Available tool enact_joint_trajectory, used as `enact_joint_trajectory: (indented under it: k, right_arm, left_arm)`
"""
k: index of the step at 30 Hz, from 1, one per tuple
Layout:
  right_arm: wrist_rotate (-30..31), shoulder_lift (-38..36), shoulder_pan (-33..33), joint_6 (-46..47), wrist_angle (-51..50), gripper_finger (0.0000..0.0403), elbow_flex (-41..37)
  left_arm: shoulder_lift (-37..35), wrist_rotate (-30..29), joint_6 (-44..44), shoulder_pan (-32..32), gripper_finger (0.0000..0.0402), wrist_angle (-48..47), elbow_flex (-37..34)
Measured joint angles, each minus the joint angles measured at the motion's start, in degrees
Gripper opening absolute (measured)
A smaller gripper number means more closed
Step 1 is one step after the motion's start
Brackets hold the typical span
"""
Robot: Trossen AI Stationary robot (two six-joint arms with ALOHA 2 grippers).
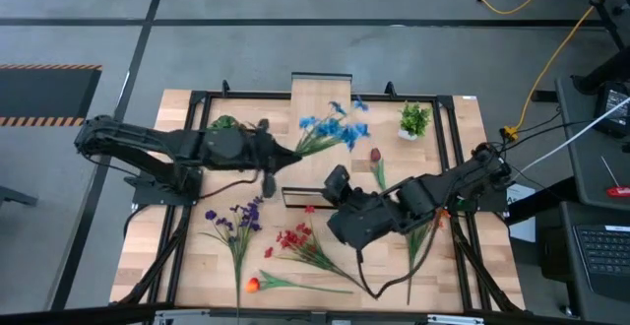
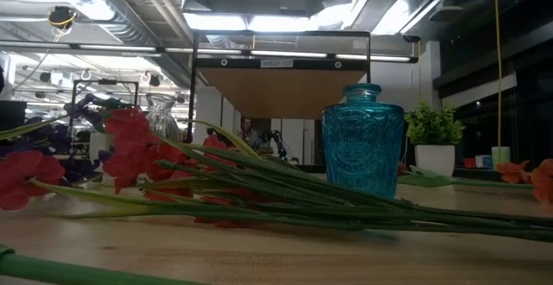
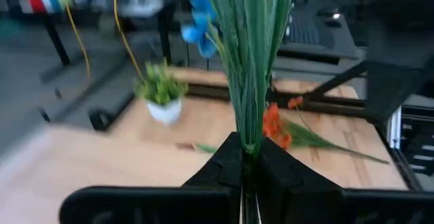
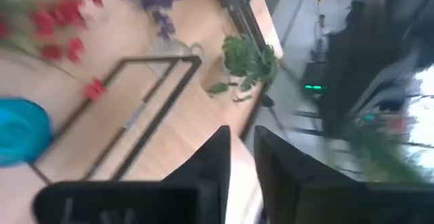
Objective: Pick and place flowers into a vace then onto a shelf
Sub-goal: Put the blue flowers into the transparent vase
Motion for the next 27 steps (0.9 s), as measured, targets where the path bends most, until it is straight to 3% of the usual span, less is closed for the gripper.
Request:
enact_joint_trajectory:
  k: [5, 13, 21, 27]
  right_arm:
    - [-6.6, -2.1, 0.1, 7.6, -2.2, 0.0008, 0.0]
    - [-8.1, -2.5, 1.9, 18.1, -4.0, 0.0003, -3.2]
    - [-8.3, -4.0, 3.4, 21.4, 5.1, 0.0002, -12.7]
    - [-7.7, -9.1, 3.7, 23.9, 12.9, 0.0001, -21.9]
  left_arm:
    - [-4.6, -6.5, 5.5, -3.9, 0.0012, 0.1, -0.9]
    - [-9.8, -20.3, 7.3, -11.7, 0.0012, 6.1, -10.5]
    - [-16.4, -22.4, 9.4, -16.6, 0.0012, 19.9, -23.3]
    - [-21.3, -23.6, 9.0, -20.1, 0.0012, 21.3, -27.8]
